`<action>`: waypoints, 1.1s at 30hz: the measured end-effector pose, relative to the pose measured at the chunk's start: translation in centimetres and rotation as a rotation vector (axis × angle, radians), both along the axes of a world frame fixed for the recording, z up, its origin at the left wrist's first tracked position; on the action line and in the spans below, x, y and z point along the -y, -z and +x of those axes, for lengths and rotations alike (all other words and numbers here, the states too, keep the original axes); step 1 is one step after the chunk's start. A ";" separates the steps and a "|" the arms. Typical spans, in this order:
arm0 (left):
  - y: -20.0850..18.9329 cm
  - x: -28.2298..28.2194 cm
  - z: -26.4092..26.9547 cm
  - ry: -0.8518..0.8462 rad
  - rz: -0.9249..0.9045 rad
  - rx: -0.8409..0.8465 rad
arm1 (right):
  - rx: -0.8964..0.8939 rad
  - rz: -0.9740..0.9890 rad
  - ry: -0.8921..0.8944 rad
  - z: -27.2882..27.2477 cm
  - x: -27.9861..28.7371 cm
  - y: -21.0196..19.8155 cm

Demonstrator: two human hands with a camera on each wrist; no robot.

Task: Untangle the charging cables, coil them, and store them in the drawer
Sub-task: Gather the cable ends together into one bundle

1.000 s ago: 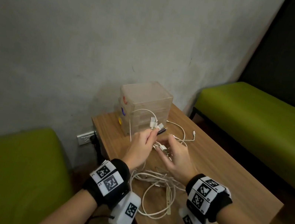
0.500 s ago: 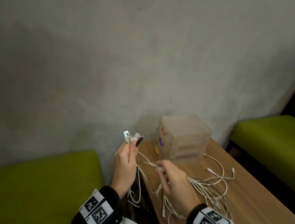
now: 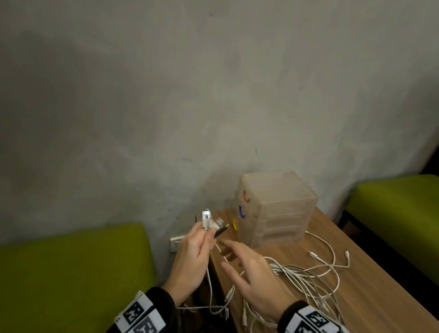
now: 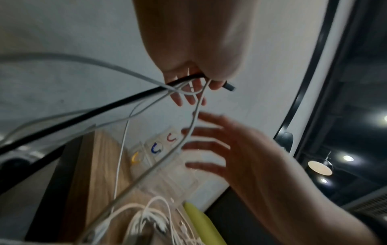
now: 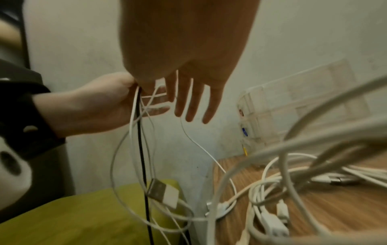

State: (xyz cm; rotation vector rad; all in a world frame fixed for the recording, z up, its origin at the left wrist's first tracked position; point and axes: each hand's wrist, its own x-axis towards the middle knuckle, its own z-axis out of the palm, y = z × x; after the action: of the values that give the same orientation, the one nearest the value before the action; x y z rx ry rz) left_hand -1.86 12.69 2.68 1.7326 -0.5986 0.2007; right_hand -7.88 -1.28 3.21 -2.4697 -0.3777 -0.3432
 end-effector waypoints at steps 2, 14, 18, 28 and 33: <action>0.5 0.9 -0.9 0.126 -0.030 -0.052 | 0.021 0.084 -0.054 0.1 -0.2 -0.2; -0.4 2.1 -1.9 0.072 0.178 -0.116 | -0.022 0.348 0.080 -0.2 -0.9 2.0; -1.7 1.4 -1.6 0.090 0.424 -0.113 | -0.044 0.209 0.059 -0.2 -1.1 2.3; -2.1 -1.7 0.9 -0.167 0.481 0.034 | -0.466 -0.157 -0.021 -0.2 -2.1 5.3; -2.4 -2.4 -0.1 -0.247 -0.097 -0.014 | -0.392 -0.229 0.078 -0.1 -1.8 3.1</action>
State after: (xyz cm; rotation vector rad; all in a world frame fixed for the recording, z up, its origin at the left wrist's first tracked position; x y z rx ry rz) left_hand -1.95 15.06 5.12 1.7091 -0.3577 0.3846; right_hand -7.99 0.57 0.16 -2.7010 -0.1614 0.1651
